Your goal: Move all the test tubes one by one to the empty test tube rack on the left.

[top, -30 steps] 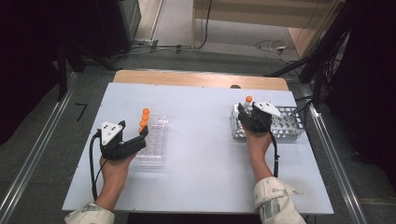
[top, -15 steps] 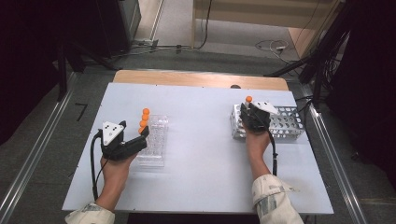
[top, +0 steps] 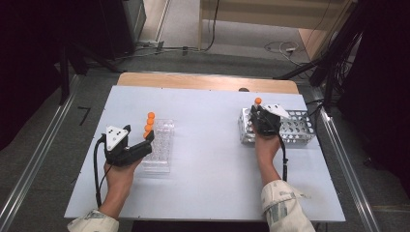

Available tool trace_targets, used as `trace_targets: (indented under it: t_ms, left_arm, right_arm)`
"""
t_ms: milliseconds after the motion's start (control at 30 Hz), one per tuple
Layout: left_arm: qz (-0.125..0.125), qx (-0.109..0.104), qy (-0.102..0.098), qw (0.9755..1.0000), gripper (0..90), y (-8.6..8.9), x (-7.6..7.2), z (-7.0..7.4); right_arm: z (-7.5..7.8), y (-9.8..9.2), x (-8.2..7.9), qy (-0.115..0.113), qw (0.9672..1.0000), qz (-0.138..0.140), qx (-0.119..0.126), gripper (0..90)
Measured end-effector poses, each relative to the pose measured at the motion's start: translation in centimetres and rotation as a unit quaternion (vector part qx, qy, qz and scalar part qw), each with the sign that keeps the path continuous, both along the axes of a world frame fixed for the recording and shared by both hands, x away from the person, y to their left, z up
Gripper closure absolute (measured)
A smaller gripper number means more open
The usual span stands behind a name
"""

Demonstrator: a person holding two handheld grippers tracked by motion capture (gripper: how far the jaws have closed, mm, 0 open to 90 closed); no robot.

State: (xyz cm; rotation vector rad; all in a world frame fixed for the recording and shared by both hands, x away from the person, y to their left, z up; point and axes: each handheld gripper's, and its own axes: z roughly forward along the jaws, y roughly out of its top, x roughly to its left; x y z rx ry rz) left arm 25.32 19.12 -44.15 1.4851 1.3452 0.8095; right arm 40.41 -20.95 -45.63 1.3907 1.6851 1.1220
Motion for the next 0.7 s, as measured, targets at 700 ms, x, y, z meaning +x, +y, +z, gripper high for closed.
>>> trace_targets:
  t_ms: [700]
  left_arm:
    - [0.002,0.002,-0.002,1.0000,19.0,0.1,-0.1,0.0]
  right_arm:
    - [4.1,-0.1,-0.6,-0.042,0.9989,0.013,-0.016,72.6]
